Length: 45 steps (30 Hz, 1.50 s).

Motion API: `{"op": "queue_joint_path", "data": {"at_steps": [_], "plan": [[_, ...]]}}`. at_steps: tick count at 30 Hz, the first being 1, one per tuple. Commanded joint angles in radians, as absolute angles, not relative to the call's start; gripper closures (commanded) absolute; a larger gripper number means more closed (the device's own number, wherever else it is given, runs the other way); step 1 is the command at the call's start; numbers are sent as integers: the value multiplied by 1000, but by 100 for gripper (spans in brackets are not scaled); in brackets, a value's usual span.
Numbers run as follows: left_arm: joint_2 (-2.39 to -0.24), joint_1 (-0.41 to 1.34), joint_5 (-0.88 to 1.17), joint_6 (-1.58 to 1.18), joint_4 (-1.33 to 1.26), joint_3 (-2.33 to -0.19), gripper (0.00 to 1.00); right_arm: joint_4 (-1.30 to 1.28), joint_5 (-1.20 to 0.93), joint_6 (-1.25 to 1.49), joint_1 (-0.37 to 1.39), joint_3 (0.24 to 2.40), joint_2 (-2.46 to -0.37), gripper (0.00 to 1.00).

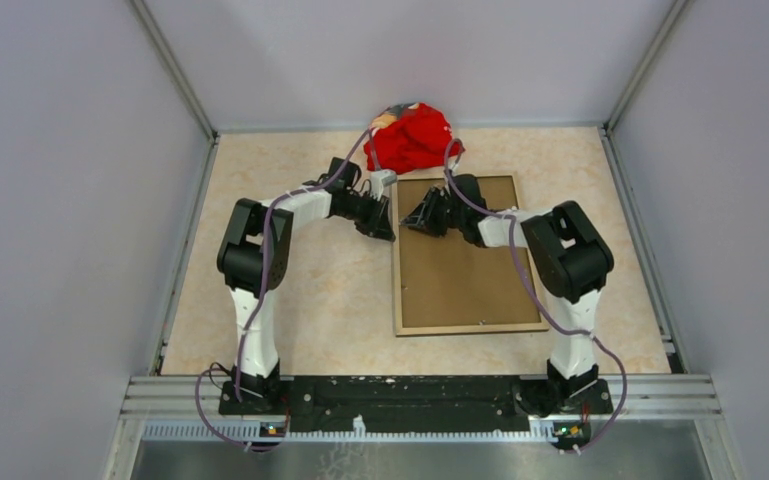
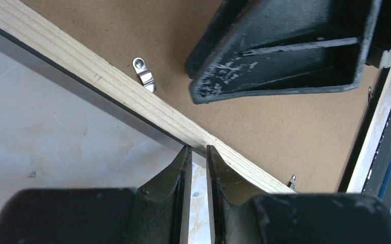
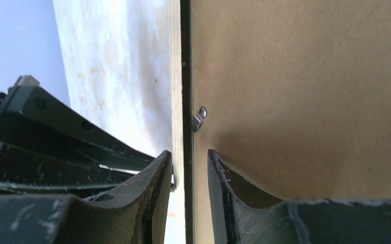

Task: Put the photo into the frame
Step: Install the photo frame at the center of the board.

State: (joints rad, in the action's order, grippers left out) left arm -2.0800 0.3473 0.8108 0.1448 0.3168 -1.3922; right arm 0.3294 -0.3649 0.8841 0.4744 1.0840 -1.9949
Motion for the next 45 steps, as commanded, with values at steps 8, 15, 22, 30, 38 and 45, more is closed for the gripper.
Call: {"op": "queue_joint_path", "data": {"at_steps": [8,15,22,30,38,45], "plan": [[-2087,350,841,144,276,-1392,78,345,-384,928,472,1195,-2085,69],[-2086,349,839,150,273,-1387,79,351,-393,946,474,1177,-2085,70],[-2084,350,836,152,272,-1388,79,349,-388,952,485,1198,-2101,70],[-2083,350,836,156,275,-1384,79,349,-376,963,492,1213,-2116,71],[-2080,349,836,155,276,-1383,79,349,-359,967,495,1220,-2117,72],[-2062,346,841,164,290,-1378,79,338,-389,949,489,1201,-2018,68]]}}
